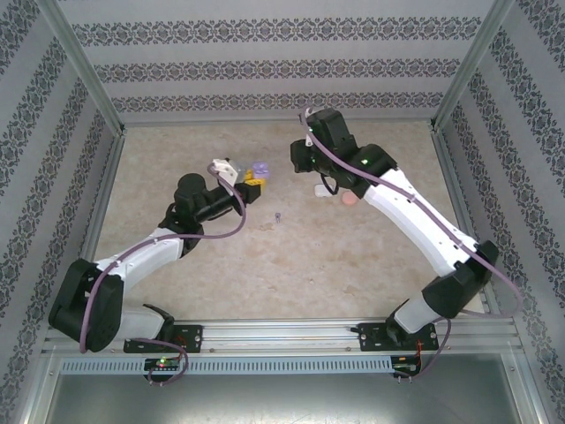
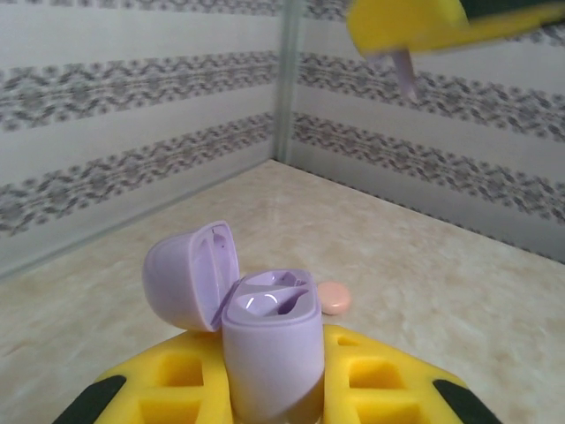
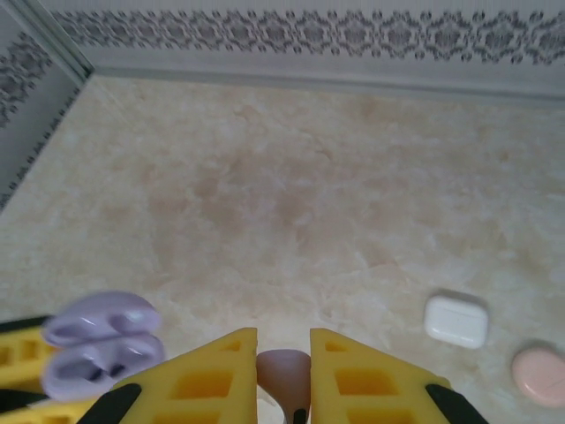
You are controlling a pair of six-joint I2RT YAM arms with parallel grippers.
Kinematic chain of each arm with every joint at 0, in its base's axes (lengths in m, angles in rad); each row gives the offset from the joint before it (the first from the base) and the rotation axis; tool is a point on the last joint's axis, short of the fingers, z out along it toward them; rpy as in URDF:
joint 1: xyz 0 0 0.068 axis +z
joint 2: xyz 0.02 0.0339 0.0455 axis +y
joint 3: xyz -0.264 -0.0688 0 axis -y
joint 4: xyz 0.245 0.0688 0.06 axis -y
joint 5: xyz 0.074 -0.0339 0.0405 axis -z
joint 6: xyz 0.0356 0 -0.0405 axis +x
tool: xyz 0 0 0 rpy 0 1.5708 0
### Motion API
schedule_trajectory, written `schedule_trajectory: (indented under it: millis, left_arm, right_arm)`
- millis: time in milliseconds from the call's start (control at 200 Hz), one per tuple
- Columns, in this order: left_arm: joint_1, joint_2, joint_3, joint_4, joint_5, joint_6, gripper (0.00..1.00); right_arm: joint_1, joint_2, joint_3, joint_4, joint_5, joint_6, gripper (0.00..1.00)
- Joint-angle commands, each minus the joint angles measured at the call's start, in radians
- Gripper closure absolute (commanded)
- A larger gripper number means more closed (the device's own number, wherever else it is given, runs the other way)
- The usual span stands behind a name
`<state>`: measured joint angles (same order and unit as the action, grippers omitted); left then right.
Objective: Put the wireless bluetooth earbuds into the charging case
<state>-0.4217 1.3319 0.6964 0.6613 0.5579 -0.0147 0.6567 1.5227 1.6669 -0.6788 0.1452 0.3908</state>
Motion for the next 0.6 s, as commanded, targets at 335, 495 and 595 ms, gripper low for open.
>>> schedule_trajectory:
  millis: [335,495,595]
  left_arm:
    - [-0.125,0.119,0.055,0.356,0.005,0.048,1.00]
    - [-0.152,0.146,0.078,0.416,-0.003,0.050,1.00]
    - [-0.161,0.162,0.089,0.448,-0.005,0.053,1.00]
  right_arm:
    - [0.028,-0.304,-0.308,0.325,0.007,-0.023,0.80]
    - [0.032,-0.369,-0.376,0.388,0.005,-0.011,0.79]
    - [0.034,-0.393,-0.399,0.405,-0.008,-0.004,0.79]
